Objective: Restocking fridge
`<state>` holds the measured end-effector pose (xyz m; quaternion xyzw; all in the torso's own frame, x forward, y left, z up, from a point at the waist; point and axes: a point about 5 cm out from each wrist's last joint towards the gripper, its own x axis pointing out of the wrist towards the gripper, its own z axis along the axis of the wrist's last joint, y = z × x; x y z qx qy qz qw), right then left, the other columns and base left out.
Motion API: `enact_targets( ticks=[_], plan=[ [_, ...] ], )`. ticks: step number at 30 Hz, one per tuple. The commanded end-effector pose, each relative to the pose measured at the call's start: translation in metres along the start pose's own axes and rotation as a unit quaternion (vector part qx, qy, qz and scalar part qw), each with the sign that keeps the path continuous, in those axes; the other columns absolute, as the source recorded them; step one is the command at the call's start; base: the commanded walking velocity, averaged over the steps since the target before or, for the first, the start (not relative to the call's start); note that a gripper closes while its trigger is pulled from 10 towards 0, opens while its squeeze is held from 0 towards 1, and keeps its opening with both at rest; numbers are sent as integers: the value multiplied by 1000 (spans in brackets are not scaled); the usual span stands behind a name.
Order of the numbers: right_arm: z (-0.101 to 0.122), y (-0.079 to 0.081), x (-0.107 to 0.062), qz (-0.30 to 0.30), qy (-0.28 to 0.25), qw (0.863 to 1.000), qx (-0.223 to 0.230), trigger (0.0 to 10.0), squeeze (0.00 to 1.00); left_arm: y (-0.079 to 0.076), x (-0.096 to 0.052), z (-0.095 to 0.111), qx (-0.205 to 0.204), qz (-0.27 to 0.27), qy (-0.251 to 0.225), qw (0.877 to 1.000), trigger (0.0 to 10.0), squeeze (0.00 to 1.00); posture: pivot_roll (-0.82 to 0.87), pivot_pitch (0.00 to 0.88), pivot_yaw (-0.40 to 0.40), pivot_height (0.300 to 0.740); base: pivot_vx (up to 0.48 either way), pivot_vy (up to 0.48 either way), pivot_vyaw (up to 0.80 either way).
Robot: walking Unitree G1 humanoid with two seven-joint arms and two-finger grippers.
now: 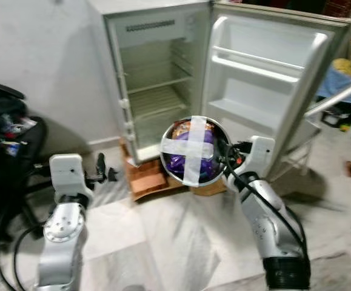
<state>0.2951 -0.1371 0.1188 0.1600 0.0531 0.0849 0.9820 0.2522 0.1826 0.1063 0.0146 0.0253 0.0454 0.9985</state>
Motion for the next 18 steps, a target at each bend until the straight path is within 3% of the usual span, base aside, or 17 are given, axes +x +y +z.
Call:
enact_targets(
  ticks=[1, 4, 14, 18],
  plan=[
    [11, -1, 1, -1, -22, 1000, -4, 10000, 0, -3, 1, 5, 2, -10, -12, 1000, 10000, 0, 54, 0, 11, 740, 319, 0, 0],
    [11, 0, 1, 3, -23, 1000, -7, 10000, 0, -3, 1, 5, 3, -12, -15, 1000, 10000, 0, 53, 0, 14, 740, 401, 0, 0],
    [16, 13, 6, 28, -34, 999, -21, 10000, 0, -5, 3, 7, 2, -23, -18, 1000, 10000, 0, 51, 0, 21, 740, 478, 0, 609],
    [13, 13, 6, 28, -29, 999, -26, 10000, 0, -5, 4, 6, 3, -21, -17, 1000, 10000, 0, 52, 0, 14, 740, 467, 0, 0]
  ],
)
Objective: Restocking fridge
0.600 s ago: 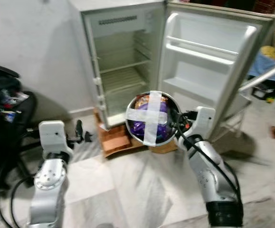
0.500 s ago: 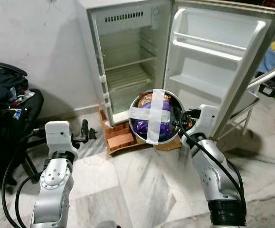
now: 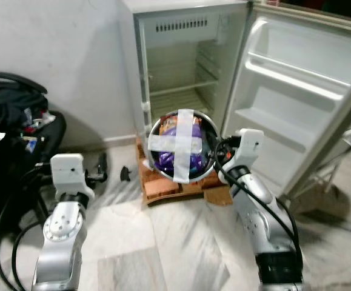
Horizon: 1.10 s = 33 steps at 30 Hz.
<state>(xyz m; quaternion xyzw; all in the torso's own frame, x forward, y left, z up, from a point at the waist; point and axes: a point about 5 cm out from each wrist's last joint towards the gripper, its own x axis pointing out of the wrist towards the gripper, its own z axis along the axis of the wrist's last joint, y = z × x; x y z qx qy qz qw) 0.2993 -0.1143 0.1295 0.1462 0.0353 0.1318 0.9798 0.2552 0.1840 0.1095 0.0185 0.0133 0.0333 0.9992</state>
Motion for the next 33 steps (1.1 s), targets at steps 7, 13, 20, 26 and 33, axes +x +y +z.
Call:
enact_targets(
  ticks=[7, 13, 20, 26, 33],
  plan=[
    [7, -13, -2, -23, -16, 1000, -14, 10000, 0, -6, 0, 1, -3, -4, -2, 1000, 10000, 0, 56, 0, 9, 740, 456, 0, 0],
    [5, -13, -1, -24, -13, 999, -22, 10000, 0, -5, 1, 0, -1, -2, 0, 1000, 10000, 0, 57, 0, 9, 740, 417, 162, 0],
    [3, -13, -1, -24, -11, 999, -24, 10000, 0, -7, 2, 0, -6, -2, 4, 1000, 10000, 0, 55, 0, 10, 740, 403, 258, 0],
    [2, -13, -1, -23, -9, 999, -26, 10000, 0, -8, 3, -1, -7, -4, 6, 1000, 10000, 0, 55, 0, 10, 740, 340, 339, 0],
    [2, -12, 0, -21, -10, 999, -29, 10000, 0, -9, 3, -1, -7, -5, 9, 1000, 10000, 0, 53, 0, 13, 740, 306, 371, 0]
  ],
)
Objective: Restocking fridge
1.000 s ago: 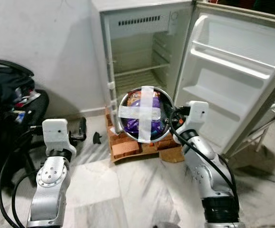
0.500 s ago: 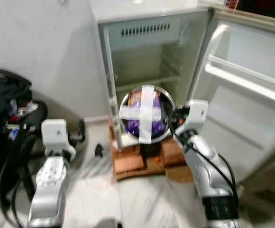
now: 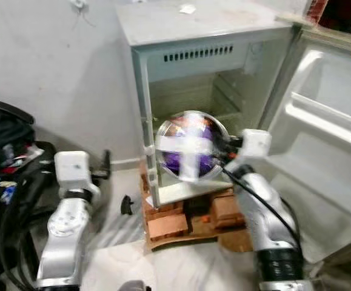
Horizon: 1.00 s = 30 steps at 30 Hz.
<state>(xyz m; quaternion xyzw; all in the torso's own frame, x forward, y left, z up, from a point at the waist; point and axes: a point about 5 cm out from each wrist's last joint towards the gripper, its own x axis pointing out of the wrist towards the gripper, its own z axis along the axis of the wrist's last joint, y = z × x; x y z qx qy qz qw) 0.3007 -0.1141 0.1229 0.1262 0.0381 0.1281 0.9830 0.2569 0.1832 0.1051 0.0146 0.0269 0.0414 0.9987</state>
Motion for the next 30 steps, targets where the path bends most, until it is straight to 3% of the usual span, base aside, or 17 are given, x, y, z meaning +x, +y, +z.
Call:
enact_targets(
  ticks=[1, 14, 30],
  plan=[
    [8, -10, -2, -18, -16, 1000, -10, 10000, 0, -9, 1, 3, -2, -14, -5, 1000, 10000, 0, 52, 0, 13, 740, 326, 0, 0],
    [8, -13, -2, -27, -18, 999, -16, 10000, 0, -14, 1, 6, -9, -32, -14, 999, 10000, 0, 52, 0, 13, 740, 25, 0, 0],
    [7, -12, -2, -26, -16, 999, -15, 10000, 0, -14, 0, 6, -9, -27, -15, 999, 10000, 0, 49, 0, 14, 740, 62, -325, 0]
  ],
)
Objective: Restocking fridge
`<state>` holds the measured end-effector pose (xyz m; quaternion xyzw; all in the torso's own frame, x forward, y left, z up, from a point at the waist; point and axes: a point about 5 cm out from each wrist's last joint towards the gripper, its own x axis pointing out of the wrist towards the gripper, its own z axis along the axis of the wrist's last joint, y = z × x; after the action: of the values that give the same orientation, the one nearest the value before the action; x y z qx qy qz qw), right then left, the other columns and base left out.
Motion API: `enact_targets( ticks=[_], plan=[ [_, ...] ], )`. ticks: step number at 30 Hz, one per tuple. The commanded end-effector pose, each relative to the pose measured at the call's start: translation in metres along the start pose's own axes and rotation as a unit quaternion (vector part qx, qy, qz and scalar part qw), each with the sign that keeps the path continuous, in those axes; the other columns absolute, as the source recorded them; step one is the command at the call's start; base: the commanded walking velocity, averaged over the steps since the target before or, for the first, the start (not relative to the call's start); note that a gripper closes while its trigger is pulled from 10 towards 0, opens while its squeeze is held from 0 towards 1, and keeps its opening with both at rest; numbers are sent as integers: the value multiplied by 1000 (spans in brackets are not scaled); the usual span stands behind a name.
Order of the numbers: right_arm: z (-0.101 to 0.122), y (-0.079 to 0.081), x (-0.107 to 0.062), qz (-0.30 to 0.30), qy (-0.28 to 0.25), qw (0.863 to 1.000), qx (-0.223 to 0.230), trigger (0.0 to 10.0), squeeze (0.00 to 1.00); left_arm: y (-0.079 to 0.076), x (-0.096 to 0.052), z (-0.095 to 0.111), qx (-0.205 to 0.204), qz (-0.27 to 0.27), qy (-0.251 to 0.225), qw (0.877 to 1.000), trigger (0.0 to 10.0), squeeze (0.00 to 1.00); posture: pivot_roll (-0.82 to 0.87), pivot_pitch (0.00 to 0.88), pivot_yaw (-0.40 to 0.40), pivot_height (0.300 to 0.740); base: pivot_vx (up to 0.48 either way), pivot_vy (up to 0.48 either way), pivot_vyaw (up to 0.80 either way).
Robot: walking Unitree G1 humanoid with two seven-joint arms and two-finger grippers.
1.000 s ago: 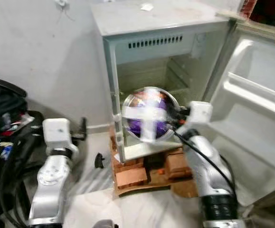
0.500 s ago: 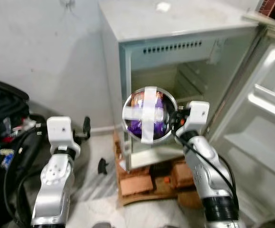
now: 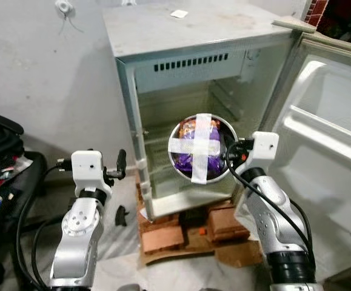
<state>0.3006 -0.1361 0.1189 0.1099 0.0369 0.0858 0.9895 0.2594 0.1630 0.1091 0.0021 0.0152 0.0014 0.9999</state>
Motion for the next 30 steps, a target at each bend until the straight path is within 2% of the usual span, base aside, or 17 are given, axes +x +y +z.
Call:
enact_targets(
  ticks=[1, 7, 14, 17, 30],
  plan=[
    [6, 9, 3, 17, -11, 1000, 1, 10000, 0, 8, -1, 3, 4, 21, -6, 1000, 10000, 0, 49, 0, 14, 740, 0, 0, 0],
    [3, 11, 3, 27, -4, 1000, 1, 10000, 0, 12, -2, 2, 6, 37, -1, 999, 10000, 0, 50, 0, 13, 740, 0, 0, 0],
    [1, 11, 1, 33, -1, 999, -2, 10000, 0, 16, -10, -1, -2, 33, 6, 999, 10000, 0, 51, 0, 11, 740, 0, 0, 766],
    [0, 10, 0, 31, 1, 1000, -2, 10000, 0, 16, -13, -3, -2, 31, 7, 999, 10000, 0, 51, 0, 10, 740, 267, 0, 423],
    [-2, 4, 0, 16, 7, 1000, -11, 10000, 0, 15, -13, -4, -7, 24, 11, 1000, 10000, 0, 47, 0, 7, 740, 387, 0, 0]
  ],
)
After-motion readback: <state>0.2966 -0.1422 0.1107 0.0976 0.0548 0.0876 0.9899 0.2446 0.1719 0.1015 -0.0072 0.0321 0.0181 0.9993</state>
